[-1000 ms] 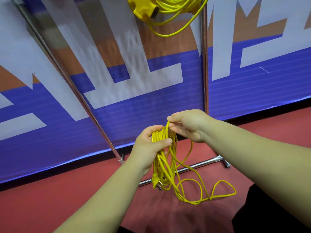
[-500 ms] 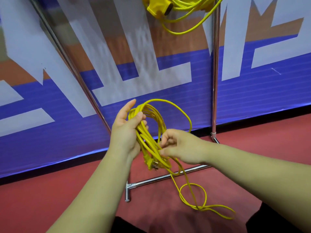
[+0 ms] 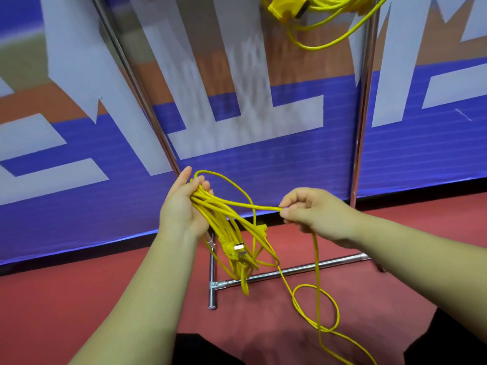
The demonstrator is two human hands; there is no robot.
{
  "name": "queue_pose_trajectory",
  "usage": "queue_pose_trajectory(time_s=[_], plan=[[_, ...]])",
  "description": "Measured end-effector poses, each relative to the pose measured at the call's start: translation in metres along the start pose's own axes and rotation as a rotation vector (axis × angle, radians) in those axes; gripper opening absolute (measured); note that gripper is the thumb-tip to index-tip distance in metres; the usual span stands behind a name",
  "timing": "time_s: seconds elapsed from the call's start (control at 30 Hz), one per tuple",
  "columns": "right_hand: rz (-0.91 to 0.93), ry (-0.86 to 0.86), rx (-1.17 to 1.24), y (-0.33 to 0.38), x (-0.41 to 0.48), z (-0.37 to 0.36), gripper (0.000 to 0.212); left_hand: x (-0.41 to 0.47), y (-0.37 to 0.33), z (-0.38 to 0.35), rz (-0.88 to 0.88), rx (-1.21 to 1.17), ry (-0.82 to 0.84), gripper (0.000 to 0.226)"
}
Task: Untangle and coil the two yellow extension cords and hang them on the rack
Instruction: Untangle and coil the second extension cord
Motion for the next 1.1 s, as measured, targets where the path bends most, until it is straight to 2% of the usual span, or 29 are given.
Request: queue_pose_trajectory(time_s=[0.07, 0.3, 0.5, 0.63, 0.8, 0.87, 0.97, 1.1], plan=[[-0.004, -0.028, 0.027, 0.002, -0.003, 0.005, 0.002, 0.004, -0.004, 0.009, 0.002, -0.03, -0.028, 0.036], [-0.104, -0.043, 0.078, -0.003, -0.013, 0.014, 0.016, 0.017, -0.028, 0.032, -0.083, -0.267, -0.133, 0.032], [-0.216, -0.094, 0.053, -0.023, -0.015, 0.021, 0.009, 0.025, -0.024, 0.036, -0.077, -0.224, -0.116, 0.019], [-0.231, -0.185, 0.07, -0.025, -0.02, 0.036, 0.007, 0.024, -0.013, 0.03, -0.003, 0.0, 0.025, 0.014], [-0.149, -0.252, 0.081, -0.012, -0.021, 0.043, 0.009, 0.001, 0.018, 0.002, 0.137, 0.541, 0.162, 0.023], [-0.101, -0.266, 0.036, -0.004, -0.02, 0.042, 0.009, -0.01, 0.035, -0.014, 0.172, 0.682, 0.246, 0.022], [-0.043, -0.289, -0.038, 0.007, -0.019, 0.039, 0.008, -0.025, 0.053, -0.037, 0.203, 0.767, 0.345, 0.014], [0.027, -0.285, -0.064, 0.022, -0.022, 0.036, 0.004, -0.037, 0.072, -0.053, 0.248, 0.768, 0.399, 0.015]])
Point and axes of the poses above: each hand's wrist, its own x-axis towards the middle knuckle, its own z-axis out of the back of the hand, y = z × x, the point moved 5 cm from there along x, towards the middle knuckle, and after that the axes turned 10 degrees about y, right-handed, at the moved point
